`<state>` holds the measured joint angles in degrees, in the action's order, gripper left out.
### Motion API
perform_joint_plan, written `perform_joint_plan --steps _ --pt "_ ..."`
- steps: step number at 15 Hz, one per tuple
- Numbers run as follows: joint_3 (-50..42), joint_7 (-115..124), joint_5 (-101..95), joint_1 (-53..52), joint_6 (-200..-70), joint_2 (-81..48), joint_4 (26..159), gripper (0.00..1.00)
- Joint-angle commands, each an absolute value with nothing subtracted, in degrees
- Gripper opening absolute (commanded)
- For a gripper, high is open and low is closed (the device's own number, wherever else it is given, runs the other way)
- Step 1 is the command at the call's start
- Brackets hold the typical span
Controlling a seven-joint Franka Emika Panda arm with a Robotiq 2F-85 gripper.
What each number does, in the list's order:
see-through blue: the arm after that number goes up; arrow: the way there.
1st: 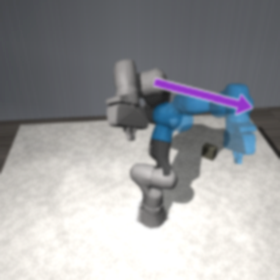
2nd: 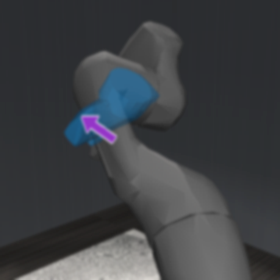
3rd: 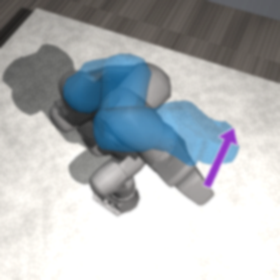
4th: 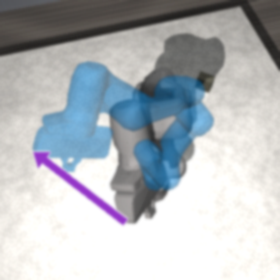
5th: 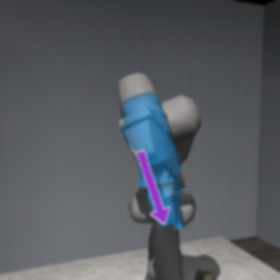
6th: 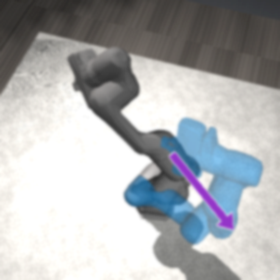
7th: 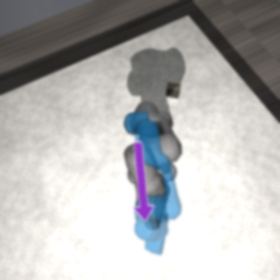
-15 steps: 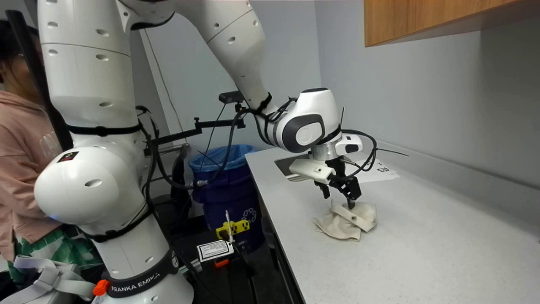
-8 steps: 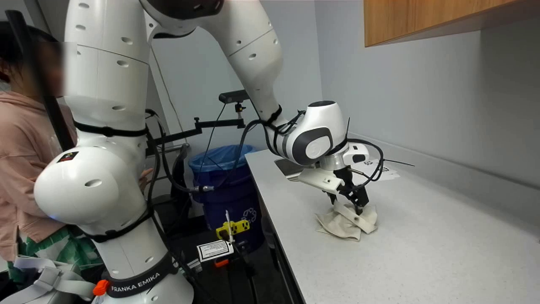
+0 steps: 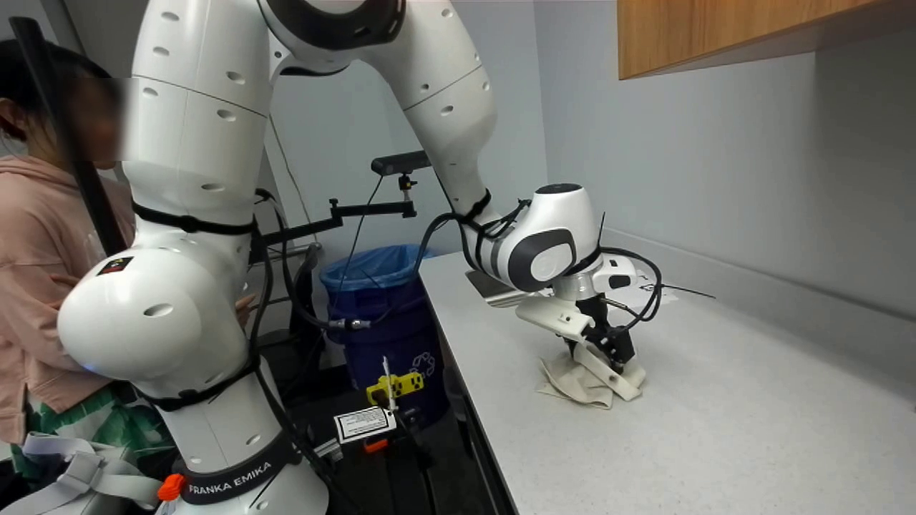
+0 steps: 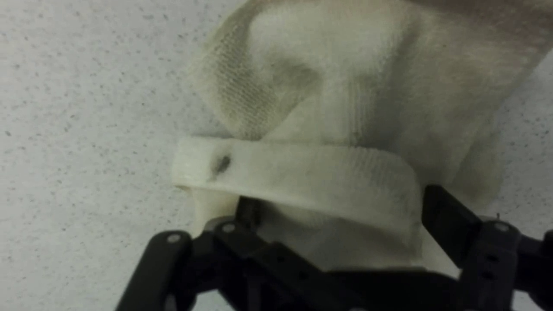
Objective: Use the cloth to wipe the countertop
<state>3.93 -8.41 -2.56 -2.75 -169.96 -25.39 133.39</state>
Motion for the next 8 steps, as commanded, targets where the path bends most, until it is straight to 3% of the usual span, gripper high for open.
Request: perform_joint_plan --steps 1,2,8 --pt "2.4 -7.1 -4.0 -3.2 -171.7 -27.1 131.8 0.72" --pt "2.2 -6.8 -4.0 -3.2 -171.9 -27.1 131.6 0.69" --pt "0.1 -5.6 -4.3 -3.6 -173.6 -26.3 131.7 0.22"
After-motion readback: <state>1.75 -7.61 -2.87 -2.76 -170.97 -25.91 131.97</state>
